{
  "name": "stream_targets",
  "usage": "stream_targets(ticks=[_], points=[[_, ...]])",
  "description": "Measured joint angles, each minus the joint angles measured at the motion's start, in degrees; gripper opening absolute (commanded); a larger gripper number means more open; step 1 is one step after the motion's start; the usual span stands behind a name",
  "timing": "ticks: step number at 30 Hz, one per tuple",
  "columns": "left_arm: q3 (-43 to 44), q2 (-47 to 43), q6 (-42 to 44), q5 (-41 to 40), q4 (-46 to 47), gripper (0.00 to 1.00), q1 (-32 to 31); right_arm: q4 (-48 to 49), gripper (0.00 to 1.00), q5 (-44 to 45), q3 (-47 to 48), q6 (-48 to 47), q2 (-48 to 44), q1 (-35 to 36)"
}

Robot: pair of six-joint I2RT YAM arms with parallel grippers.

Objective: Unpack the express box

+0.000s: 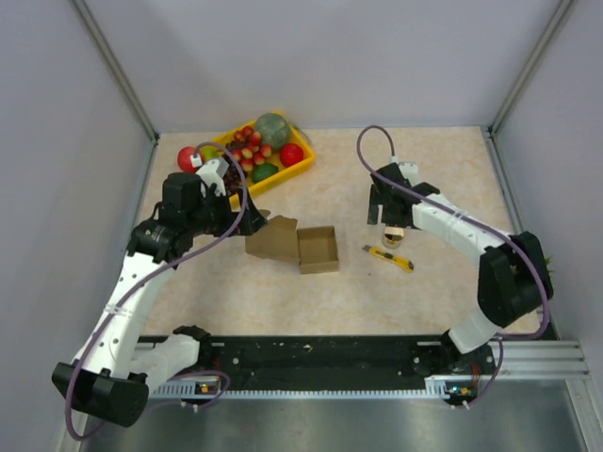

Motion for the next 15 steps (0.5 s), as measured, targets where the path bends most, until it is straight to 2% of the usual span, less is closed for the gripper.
stream_targets(ticks=[10,15], points=[[0.0,-5.33,-2.47,0.33,-0.46,0.99,0.0,-6.03,0.99,-0.61,2.58,-0.17,-18.69,0.0],[2.64,-10.34,-5.7,-1.22,-5.01,0.99,0.0,-7.8,0.99,-3.06,2.19,-1.99,-30.73,0.0]])
